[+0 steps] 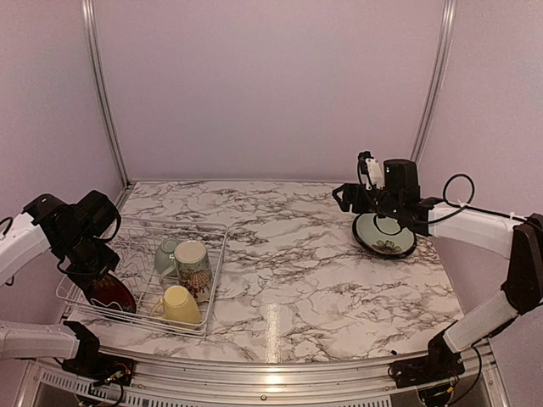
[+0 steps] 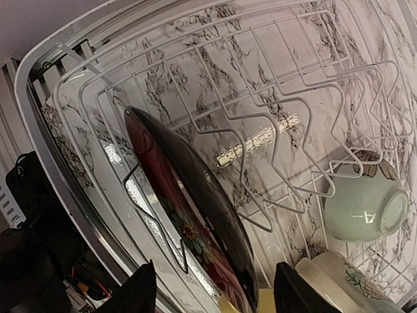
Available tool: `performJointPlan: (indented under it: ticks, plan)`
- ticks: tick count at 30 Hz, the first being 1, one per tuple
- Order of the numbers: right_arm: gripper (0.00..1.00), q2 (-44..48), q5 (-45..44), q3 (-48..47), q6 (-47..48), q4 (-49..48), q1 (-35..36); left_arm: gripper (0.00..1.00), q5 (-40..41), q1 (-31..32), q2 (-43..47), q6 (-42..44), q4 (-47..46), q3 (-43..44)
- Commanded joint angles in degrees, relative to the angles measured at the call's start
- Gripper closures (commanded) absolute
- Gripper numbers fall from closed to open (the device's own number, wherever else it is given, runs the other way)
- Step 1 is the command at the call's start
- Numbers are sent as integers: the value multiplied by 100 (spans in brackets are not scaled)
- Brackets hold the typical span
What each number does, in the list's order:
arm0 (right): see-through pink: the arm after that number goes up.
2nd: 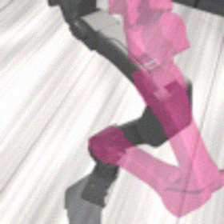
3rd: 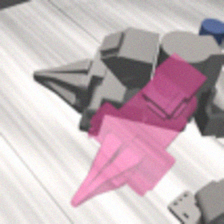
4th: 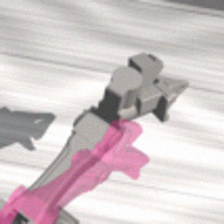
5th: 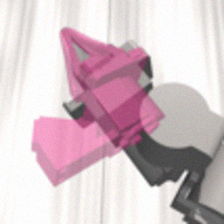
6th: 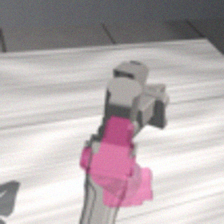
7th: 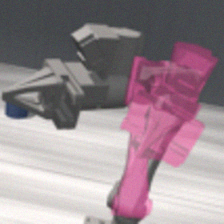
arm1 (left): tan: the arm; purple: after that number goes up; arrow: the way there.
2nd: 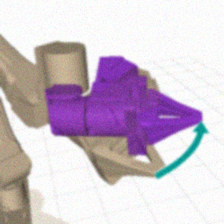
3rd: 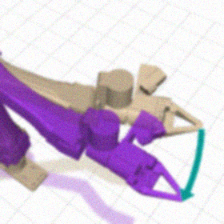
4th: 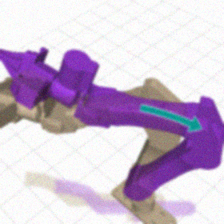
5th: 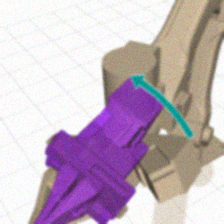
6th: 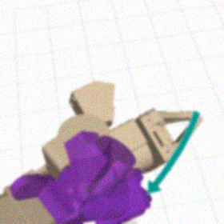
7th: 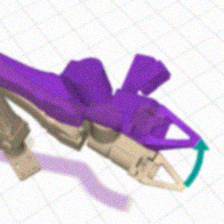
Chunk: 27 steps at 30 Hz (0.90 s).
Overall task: Unload the mixed dishes from the dish rack
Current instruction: Grab the plate from the dish rack.
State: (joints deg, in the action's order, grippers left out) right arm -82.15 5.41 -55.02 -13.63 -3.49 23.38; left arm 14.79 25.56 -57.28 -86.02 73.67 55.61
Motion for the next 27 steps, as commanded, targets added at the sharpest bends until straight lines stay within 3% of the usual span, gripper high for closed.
performJointPlan:
  ticks: [1, 10, 16, 24, 27]
  plan:
    - [17, 141, -67, -85, -24, -150, 95, 39, 80, -9, -112, 47, -80, -50]
    - [17, 171, -110, -53, -5, -144, 113, 42, 97, -191, -383, 384, -244, -60]
    - [18, 216, -102, -41, -34, -137, 110, 50, 14, -451, -475, 643, -409, -221]
    - [18, 286, -148, -55, -5, -85, 119, 63, -72, -631, -495, 837, -608, -327]
    - [18, 315, -193, -111, 18, -21, 121, 72, -56, -728, -438, 884, -606, -260]
